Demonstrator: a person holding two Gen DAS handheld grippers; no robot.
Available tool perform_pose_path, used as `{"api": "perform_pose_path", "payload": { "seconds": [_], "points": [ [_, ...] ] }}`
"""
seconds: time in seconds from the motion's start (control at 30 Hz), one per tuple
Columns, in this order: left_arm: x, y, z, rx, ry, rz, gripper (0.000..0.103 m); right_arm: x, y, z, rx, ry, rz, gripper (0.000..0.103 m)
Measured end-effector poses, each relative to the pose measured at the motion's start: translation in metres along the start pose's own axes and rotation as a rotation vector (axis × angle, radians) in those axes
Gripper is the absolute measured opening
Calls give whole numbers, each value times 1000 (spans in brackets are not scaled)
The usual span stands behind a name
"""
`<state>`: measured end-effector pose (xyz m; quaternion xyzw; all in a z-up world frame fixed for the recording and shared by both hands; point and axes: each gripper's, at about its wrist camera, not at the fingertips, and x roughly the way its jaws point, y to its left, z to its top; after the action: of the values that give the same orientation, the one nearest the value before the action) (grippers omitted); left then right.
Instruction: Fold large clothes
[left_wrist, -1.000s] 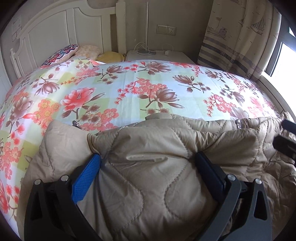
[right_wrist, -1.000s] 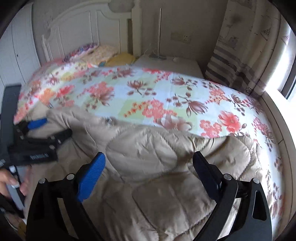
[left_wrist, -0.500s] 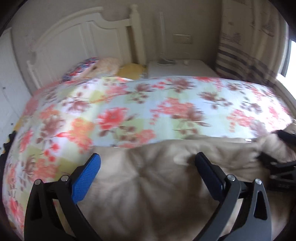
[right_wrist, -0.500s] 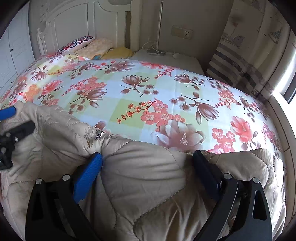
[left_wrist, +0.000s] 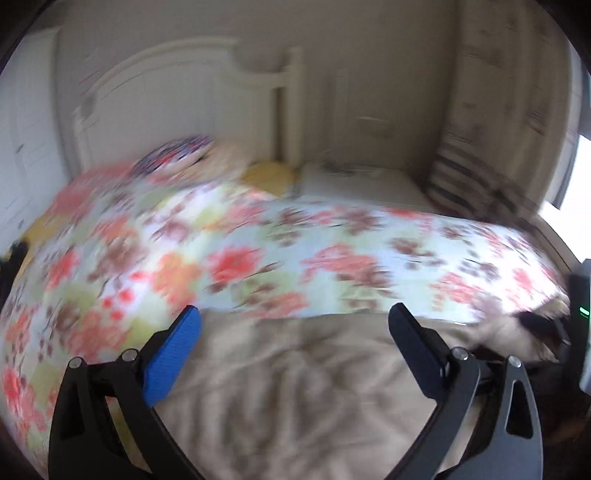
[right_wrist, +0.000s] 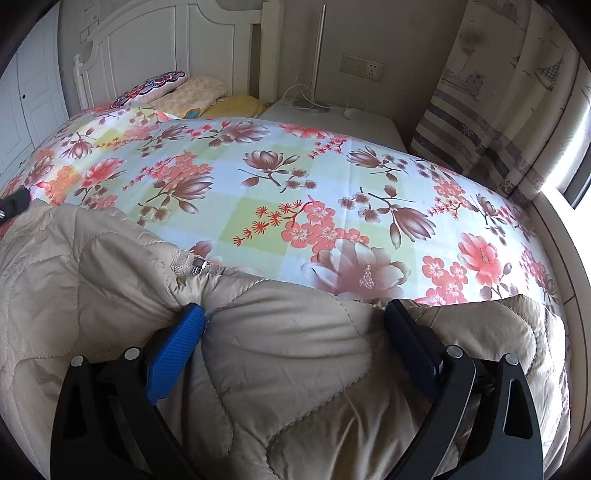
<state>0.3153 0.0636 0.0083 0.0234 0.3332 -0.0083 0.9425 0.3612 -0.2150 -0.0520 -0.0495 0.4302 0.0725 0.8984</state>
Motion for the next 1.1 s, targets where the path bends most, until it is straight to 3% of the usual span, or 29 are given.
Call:
{"api": "perform_pose_path", "payload": {
  "seconds": [0.03,0.13,0.17,0.23,0.4,0.5,0.6,0.7,0.77,0.83,1.1],
  "points": [
    [5,-13,-2,45,6,-14,101,0,0,0,0,-1,0,93],
    [65,-45,-30,176,165,50,101,-1,-1,1,2,-5,2,93],
    [79,-42,-35,153,231,3,101,-1,-2,1,3,-7,3,92],
    [77,-28,-29,70,228,-44,101,-2,-4,1,18,-16,13,93],
    [77,-30,-30,79,236,-43,101,-5,-2,2,2,-5,13,93],
    [77,-30,-33,77,231,-45,101,-29,-12,2,9,-33,17,93],
    [79,-29,-33,75,232,-45,101,-54,-39,-4,29,-81,-34,94],
    [78,-29,-33,69,231,-56,101,-49,-90,-17,151,-36,-84,98],
    [79,-27,-32,64,231,-62,101,-24,-126,-37,285,44,-27,99],
    [79,-27,-32,64,232,-60,101,-8,-147,-51,406,55,120,99],
    [80,-25,-33,50,225,-71,101,-8,-149,-52,415,28,133,99]
  ]
}}
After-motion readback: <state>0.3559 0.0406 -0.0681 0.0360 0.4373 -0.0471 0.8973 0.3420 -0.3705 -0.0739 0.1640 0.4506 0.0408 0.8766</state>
